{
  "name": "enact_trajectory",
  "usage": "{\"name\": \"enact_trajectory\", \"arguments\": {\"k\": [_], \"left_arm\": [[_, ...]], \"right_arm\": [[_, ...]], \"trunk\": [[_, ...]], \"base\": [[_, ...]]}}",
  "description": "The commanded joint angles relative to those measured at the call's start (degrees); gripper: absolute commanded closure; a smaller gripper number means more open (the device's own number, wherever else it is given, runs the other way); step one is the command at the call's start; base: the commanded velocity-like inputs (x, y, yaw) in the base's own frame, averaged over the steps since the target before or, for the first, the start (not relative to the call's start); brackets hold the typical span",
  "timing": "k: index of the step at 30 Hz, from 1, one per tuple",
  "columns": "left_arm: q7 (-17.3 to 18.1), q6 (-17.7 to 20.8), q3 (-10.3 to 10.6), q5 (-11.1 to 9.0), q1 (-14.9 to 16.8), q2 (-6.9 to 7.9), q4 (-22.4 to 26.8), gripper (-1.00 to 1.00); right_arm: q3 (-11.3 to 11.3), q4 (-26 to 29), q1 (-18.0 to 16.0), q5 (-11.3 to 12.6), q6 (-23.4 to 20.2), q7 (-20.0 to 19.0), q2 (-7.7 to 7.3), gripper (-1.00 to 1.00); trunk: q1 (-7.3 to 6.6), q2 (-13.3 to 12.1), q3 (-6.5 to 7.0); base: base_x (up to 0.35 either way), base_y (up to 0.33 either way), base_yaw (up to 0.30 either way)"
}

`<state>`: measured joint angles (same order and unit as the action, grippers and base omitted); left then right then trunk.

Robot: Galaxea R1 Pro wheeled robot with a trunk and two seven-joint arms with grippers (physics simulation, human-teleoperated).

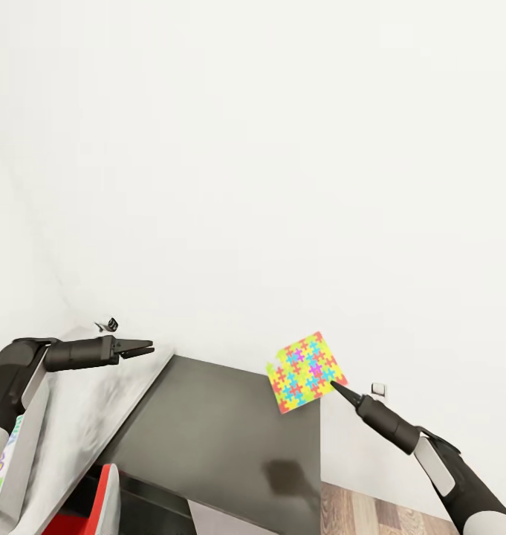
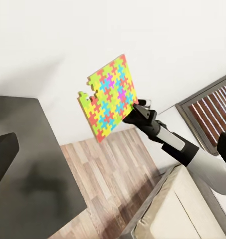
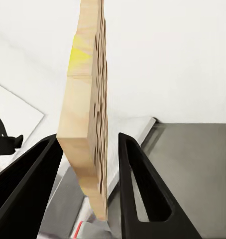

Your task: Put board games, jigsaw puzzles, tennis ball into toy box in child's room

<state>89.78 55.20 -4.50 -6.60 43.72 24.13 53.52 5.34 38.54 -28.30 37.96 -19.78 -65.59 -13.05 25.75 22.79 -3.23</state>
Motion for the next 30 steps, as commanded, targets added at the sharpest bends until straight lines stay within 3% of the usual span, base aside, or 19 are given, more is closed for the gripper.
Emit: {"name": "enact_trajectory", "arguments": {"k": [1,5,11,25,30], "left_arm": [[0.22,0.61,0.02,0.01,0.05,0.02,0.01,-1.0],[0.22,0.61,0.02,0.01,0.05,0.03,0.01,-1.0],[0.22,0.61,0.02,0.01,0.05,0.04,0.01,-1.0],[0.22,0.61,0.02,0.01,0.05,0.04,0.01,-1.0],[0.22,0.6,0.02,0.01,0.05,0.04,0.01,-1.0]], "right_arm": [[-0.03,0.02,-0.06,0.29,-0.68,0.19,-0.04,1.0],[-0.02,0.15,-0.28,-0.07,-2.52,3.36,-0.14,1.0],[0.25,2.28,-0.15,-0.08,-5.73,4.05,-0.08,1.0],[0.29,3.4,-0.05,-0.08,-6.56,4.55,-0.08,1.0],[0.23,3.46,-0.09,-0.1,-6.45,4.62,-0.03,1.0]], "trunk": [[0.04,0.13,-0.13],[0.04,0.13,-0.13],[0.04,0.13,-0.13],[0.04,0.13,-0.12],[0.04,0.13,0.0]], "base": [[-0.001,0.0,0.004],[0.0,0.0,0.001],[0.0,0.0,0.0],[0.0,0.0,0.001],[0.0,0.0,0.16]]}}
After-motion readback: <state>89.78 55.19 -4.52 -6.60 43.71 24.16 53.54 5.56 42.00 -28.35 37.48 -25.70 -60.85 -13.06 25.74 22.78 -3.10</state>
